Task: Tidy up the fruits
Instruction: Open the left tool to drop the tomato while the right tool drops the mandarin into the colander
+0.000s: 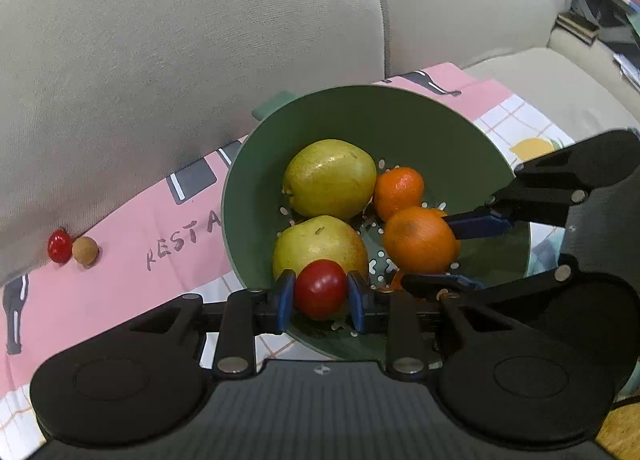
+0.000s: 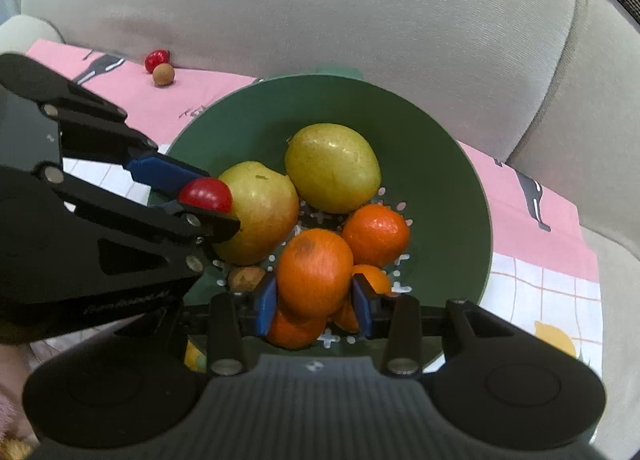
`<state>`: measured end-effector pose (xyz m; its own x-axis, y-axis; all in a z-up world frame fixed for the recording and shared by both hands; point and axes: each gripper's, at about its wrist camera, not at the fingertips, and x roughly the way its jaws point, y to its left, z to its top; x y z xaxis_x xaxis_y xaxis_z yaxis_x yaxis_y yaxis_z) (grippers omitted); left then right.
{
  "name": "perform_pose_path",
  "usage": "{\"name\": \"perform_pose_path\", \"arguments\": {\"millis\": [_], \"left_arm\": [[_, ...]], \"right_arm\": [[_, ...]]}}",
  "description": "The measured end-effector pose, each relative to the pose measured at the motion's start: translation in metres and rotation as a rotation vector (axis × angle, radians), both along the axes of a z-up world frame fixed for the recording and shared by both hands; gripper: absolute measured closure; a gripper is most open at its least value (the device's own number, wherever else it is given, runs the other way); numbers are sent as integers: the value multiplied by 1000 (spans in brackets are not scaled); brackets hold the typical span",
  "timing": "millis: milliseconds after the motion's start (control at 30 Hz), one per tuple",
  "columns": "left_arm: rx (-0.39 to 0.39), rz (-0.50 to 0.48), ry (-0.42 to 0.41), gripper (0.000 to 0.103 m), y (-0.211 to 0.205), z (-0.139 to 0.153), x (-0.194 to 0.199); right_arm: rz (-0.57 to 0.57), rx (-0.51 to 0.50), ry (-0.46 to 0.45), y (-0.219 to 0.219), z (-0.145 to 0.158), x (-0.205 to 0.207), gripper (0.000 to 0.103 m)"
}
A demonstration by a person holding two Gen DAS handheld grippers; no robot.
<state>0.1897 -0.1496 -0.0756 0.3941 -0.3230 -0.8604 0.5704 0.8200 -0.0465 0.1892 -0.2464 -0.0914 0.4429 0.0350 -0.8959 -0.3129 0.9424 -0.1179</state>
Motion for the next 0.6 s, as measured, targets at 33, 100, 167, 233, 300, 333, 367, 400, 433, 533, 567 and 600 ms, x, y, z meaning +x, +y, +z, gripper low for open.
{"name": "perform_pose_path", "arguments": {"millis": [33,100,167,233,300,333,367,400,433,533,567,600], "left_arm": [[6,-7,-4,67,-1,0,-1],[13,-21,-6,66,-2,0,-2],[17,-30,-4,64,-4,0,-4],[18,-37,0,61,-4,0,-4],[16,-40,6,60,-4,1,-4],[16,-41,9,59,-4,1,-4],[16,-42,13,59,-4,2,-4],[16,-44,16,57,-4,3,-4],[15,-45,19,55,-4,4,-4],[9,-48,24,47,-3,9,-5],[6,-47,23,46,-2,11,-5],[5,-45,22,45,-2,12,-6]], "right_arm": [[6,-6,4,1,-1,0,66],[23,-22,0,3,-2,-2,66],[42,-34,4,5,-2,-3,65],[53,-41,11,4,-2,-5,65],[58,-41,22,3,-2,-5,65],[58,-38,28,2,-2,-5,65],[57,-34,34,1,-2,-5,64],[56,-31,41,0,-1,-5,64],[55,-28,46,-1,-1,-5,61],[64,-29,57,-1,1,-2,49],[71,-32,59,1,2,-2,46],[79,-36,59,2,3,-4,45]]}}
